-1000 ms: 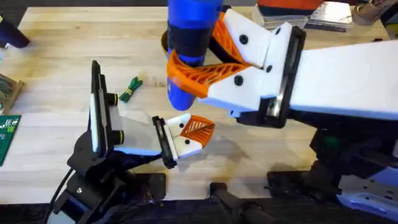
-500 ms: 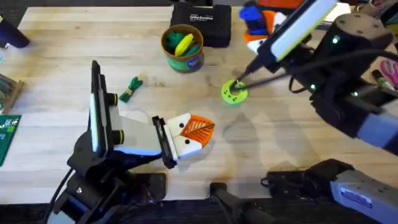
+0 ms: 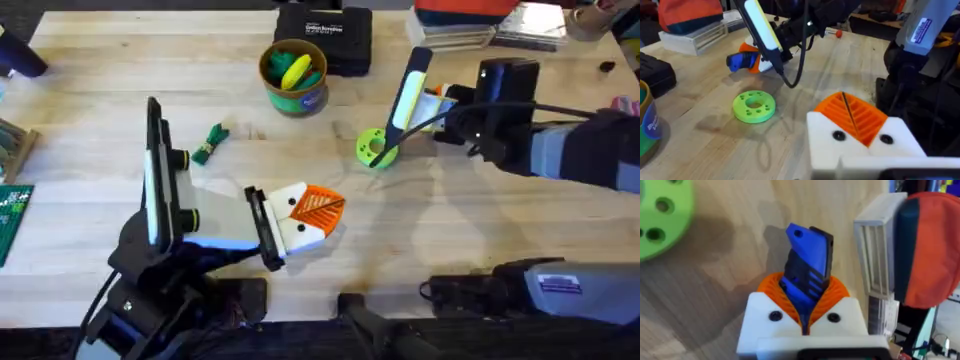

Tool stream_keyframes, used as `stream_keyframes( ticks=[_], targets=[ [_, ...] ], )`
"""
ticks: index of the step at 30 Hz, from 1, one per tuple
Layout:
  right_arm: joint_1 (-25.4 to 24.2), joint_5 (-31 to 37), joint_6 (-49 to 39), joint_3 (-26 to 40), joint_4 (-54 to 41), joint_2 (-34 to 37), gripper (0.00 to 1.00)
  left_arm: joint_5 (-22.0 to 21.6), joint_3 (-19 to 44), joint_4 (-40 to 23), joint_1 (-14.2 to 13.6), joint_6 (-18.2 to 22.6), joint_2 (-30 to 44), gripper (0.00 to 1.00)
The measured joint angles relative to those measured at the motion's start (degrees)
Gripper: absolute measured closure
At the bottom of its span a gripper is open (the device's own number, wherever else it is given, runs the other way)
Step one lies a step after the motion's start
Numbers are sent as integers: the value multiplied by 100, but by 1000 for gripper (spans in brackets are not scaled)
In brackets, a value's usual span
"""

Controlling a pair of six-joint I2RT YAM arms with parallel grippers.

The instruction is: Pick up the gripper from the table and insert it into the empty holder that is missing its gripper. Then pick up a screw, insert it into the mounting hole, and use the screwdriver to tighten it. Finally, clean up the table by picking up the vegetable and placing it into the bucket.

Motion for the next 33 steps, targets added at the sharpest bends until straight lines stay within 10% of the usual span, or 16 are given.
stream_keyframes(
  ticks=[5,11,24,30,33],
  targets=[
    [0,20,-177,22,-131,107,822,-2,0,0,0,0,1,995],
    [4,96,41,219,-114,58,43,-9,0,0,0,0,1,995],
    [819,107,2732,258,-1373,-606,7,-13,0,0,0,6,-1,985],
    [829,45,3992,276,-2095,-1906,7,-15,0,0,0,12,0,89],
    [831,-21,4434,307,-2421,-2538,7,-15,0,0,0,1,-1,17]
  ],
)
